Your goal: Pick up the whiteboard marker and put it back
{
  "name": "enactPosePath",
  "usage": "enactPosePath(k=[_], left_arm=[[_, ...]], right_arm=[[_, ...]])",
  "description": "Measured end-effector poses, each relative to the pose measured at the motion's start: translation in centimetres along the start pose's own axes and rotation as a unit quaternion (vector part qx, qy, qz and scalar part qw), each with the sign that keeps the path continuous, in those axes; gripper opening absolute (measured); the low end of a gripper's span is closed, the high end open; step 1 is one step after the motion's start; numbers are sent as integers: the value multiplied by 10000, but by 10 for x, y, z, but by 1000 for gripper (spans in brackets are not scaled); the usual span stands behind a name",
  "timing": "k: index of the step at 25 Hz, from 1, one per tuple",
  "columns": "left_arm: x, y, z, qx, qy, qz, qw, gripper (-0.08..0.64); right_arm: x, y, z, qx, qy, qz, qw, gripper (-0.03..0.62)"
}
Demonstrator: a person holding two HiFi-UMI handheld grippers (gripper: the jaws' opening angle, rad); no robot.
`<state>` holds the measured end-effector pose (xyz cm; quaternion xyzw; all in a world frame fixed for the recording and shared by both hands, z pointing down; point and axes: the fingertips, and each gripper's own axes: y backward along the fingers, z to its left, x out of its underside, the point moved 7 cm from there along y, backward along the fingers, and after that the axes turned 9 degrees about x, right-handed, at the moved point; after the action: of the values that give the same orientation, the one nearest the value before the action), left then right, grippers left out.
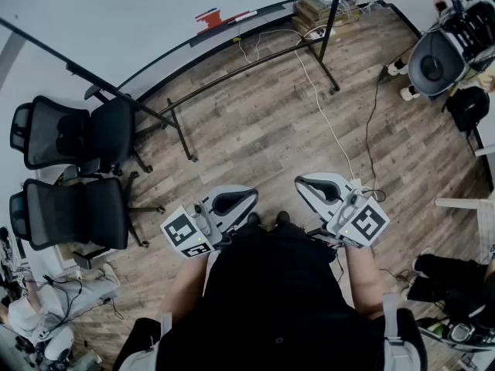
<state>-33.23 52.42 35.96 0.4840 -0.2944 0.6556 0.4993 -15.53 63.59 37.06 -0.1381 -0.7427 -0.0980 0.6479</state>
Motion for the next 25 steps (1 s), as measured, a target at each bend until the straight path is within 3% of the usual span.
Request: enactPosePath(k=[8,12,18,25], left_arm=[[-1,-3,-5,-175,-256,3,9995,11],[4,0,-6,-342,-368,96,9987,11],[5,2,-3,-348,-294,73,9989,11],[0,3,34,-157,-105,-46,9998,12]], right_arm=[[2,8,-20,-10,-7,-234,9997,20],[5,9,-28,71,179,-118,9997,20],[11,17,-45,358,87,28,9993,20],[24,-18,-48,188,51,261,9995,20]])
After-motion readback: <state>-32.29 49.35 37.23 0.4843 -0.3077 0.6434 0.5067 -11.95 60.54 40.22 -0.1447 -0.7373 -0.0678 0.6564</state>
